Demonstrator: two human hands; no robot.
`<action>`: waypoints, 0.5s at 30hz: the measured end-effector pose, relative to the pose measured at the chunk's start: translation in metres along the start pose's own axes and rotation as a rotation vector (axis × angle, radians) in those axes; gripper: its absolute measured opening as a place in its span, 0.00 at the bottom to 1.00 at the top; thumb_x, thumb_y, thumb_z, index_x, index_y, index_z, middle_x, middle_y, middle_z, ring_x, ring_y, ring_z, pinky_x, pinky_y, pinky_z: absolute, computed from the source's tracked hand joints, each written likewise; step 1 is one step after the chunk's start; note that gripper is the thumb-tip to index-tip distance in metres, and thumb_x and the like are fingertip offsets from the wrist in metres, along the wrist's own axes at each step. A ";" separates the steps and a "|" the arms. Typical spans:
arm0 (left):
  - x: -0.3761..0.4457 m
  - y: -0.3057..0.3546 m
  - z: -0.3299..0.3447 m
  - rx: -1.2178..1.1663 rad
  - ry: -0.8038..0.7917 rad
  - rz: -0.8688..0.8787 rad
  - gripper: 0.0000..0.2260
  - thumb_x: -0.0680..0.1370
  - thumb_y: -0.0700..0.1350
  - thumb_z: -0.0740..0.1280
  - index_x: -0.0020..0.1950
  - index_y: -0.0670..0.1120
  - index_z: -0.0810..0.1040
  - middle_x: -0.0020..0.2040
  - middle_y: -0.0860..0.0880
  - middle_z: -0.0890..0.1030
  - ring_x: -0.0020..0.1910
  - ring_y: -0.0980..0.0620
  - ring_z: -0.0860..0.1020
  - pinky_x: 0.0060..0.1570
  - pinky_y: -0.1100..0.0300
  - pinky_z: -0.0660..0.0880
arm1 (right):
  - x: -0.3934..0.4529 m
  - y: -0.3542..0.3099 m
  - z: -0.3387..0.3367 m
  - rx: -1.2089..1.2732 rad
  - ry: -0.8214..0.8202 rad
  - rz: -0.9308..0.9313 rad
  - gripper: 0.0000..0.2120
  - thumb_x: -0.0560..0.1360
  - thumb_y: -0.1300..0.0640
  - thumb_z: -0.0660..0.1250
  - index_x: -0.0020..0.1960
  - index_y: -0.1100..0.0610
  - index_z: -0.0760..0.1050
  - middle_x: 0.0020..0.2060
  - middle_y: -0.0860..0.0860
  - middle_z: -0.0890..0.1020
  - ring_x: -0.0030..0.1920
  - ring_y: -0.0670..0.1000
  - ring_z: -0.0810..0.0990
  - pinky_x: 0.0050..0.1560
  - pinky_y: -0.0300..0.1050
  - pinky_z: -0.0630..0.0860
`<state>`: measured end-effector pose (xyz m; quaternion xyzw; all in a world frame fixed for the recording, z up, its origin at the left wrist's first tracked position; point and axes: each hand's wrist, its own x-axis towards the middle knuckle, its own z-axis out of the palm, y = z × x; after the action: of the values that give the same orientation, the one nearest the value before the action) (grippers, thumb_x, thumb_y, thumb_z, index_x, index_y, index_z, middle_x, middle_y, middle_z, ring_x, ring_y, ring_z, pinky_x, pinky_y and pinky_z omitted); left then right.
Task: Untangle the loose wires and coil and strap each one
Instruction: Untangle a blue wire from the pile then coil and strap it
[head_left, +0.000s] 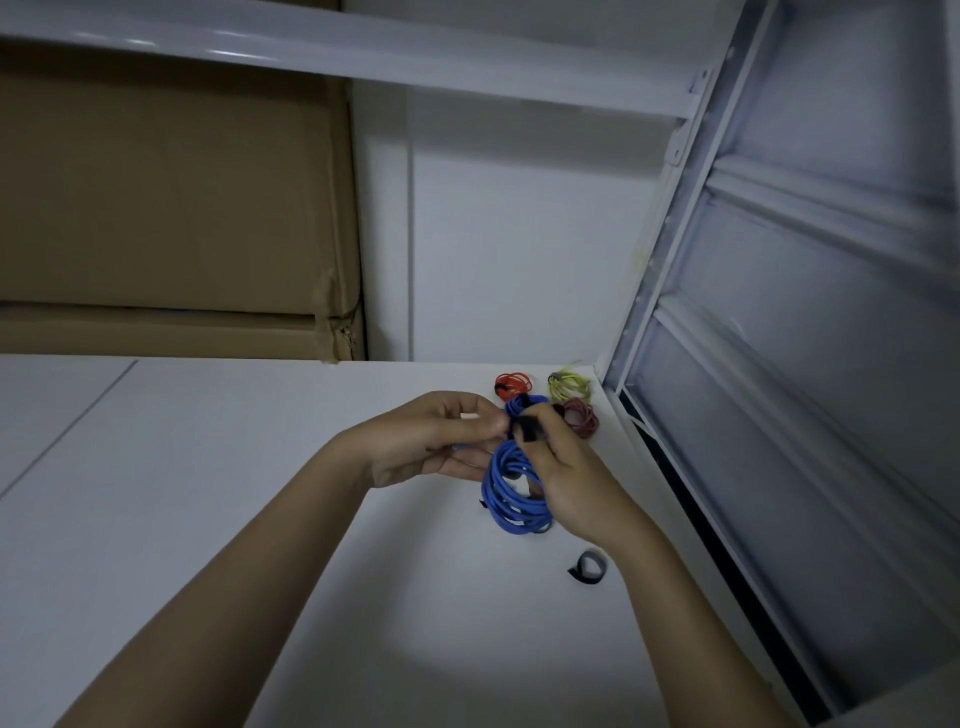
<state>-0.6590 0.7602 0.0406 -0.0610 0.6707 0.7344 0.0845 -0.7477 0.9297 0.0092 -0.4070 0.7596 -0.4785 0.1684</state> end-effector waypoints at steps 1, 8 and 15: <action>-0.001 0.000 -0.001 0.015 -0.007 -0.010 0.14 0.70 0.48 0.71 0.53 0.45 0.79 0.47 0.44 0.84 0.46 0.50 0.83 0.46 0.60 0.80 | 0.000 0.000 0.000 -0.018 -0.004 0.007 0.07 0.82 0.49 0.53 0.48 0.47 0.68 0.36 0.55 0.75 0.31 0.45 0.71 0.33 0.42 0.68; 0.002 -0.003 0.001 0.070 0.057 -0.022 0.11 0.77 0.35 0.67 0.51 0.49 0.85 0.47 0.41 0.83 0.44 0.52 0.83 0.45 0.62 0.79 | 0.005 0.010 0.005 -0.138 0.048 0.004 0.07 0.82 0.49 0.53 0.45 0.46 0.64 0.28 0.49 0.69 0.27 0.46 0.65 0.32 0.48 0.63; 0.003 -0.013 0.014 0.120 0.134 0.104 0.13 0.76 0.36 0.69 0.53 0.52 0.84 0.52 0.48 0.85 0.53 0.52 0.82 0.48 0.63 0.79 | 0.011 0.008 0.002 -0.091 0.054 0.023 0.09 0.80 0.47 0.56 0.48 0.51 0.68 0.34 0.57 0.73 0.30 0.46 0.68 0.34 0.46 0.66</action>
<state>-0.6592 0.7751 0.0290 -0.0700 0.7198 0.6906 0.0050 -0.7573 0.9214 0.0025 -0.3923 0.7894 -0.4526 0.1346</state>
